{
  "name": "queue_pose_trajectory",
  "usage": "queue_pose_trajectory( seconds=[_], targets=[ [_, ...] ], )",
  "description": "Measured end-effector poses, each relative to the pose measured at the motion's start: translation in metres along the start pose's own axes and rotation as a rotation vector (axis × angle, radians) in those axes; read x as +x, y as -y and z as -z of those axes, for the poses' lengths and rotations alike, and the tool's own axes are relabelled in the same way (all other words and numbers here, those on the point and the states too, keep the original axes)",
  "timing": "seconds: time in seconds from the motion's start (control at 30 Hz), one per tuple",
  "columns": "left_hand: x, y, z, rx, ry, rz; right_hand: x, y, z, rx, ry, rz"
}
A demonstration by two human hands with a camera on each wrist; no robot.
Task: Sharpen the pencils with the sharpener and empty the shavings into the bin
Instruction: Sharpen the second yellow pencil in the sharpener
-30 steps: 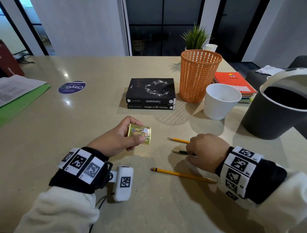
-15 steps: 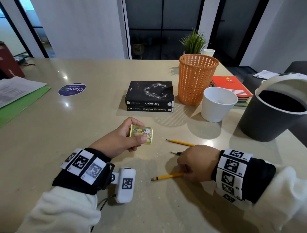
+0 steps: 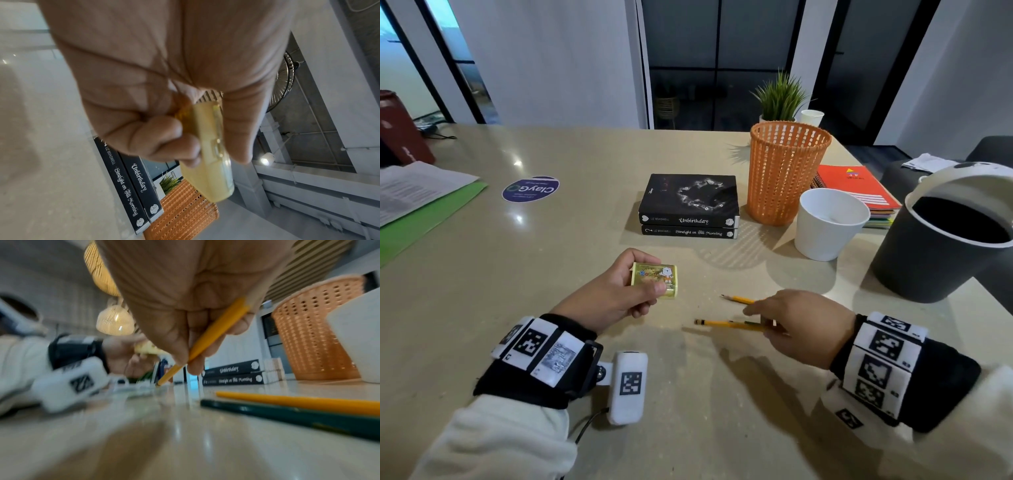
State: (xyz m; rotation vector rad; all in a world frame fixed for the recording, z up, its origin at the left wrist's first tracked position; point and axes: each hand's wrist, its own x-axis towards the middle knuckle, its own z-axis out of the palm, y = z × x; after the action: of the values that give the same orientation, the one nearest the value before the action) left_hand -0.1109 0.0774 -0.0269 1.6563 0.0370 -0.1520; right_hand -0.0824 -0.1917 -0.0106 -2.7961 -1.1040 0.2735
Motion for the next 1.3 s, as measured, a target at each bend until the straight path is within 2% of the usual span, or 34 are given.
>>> queue_pose_trajectory(
  seconds=[0.17,0.27,0.4,0.57,0.8,1.1,1.23,1.3],
  targets=[
    [0.001,0.001,0.0,0.011,-0.014,0.005,-0.007,-0.004,0.015,0.193,-0.236,0.05],
    [0.0,0.0,0.0,0.022,-0.017,0.001,-0.004,-0.01,0.016,0.256,-0.304,0.114],
    [-0.002,-0.001,0.0,0.022,-0.018,0.0,-0.004,-0.011,0.013,0.274,-0.311,0.127],
    [-0.001,0.0,0.001,0.026,-0.013,0.0,-0.003,-0.008,0.013,0.251,-0.212,0.081],
    [0.0,0.002,0.001,0.021,0.009,-0.005,-0.002,-0.01,0.017,0.226,-0.197,0.112],
    [0.001,0.003,-0.001,-0.001,0.023,-0.021,0.0,0.0,0.023,0.024,-0.286,0.234],
    [-0.001,0.005,-0.003,-0.008,0.037,-0.013,-0.001,0.004,0.022,-0.002,-0.205,0.133],
    [-0.001,0.007,-0.003,-0.017,0.041,-0.014,-0.002,0.004,0.017,-0.008,-0.221,0.141]
  ],
)
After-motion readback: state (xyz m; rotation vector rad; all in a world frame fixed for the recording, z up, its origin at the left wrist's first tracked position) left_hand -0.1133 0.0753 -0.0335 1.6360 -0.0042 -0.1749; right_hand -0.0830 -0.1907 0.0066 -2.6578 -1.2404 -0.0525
